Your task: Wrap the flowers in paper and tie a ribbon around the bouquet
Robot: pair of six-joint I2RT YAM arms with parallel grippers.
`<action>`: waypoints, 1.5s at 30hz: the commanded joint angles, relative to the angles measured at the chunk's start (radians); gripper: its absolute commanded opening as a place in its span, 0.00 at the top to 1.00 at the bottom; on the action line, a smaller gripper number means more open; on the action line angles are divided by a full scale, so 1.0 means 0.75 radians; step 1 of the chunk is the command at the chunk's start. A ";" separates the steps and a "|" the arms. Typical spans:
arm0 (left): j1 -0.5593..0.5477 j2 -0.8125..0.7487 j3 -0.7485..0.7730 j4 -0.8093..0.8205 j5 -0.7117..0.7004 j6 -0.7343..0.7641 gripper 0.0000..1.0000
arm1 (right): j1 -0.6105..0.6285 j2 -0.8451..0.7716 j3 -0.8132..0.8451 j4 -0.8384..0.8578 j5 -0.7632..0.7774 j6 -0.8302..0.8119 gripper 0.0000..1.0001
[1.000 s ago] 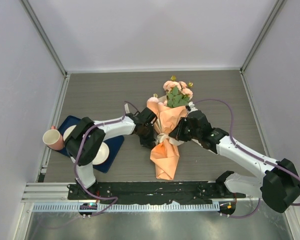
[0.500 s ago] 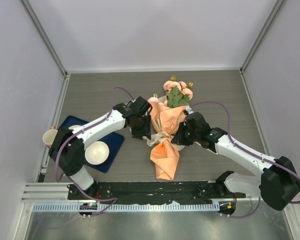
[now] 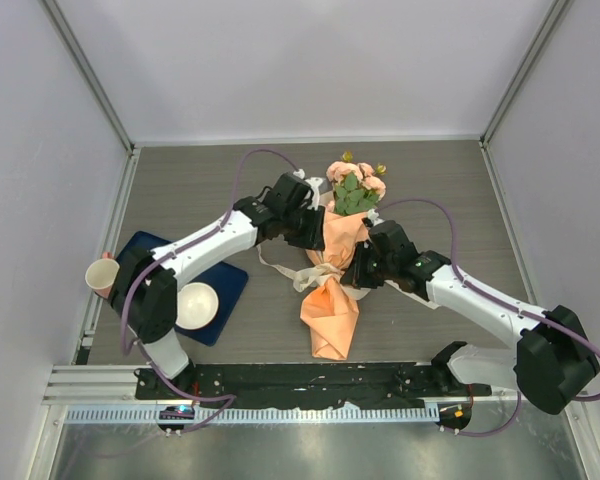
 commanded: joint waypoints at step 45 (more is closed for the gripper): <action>-0.009 0.121 -0.129 0.369 0.517 0.110 1.00 | -0.032 0.054 0.005 0.183 -0.030 0.121 1.00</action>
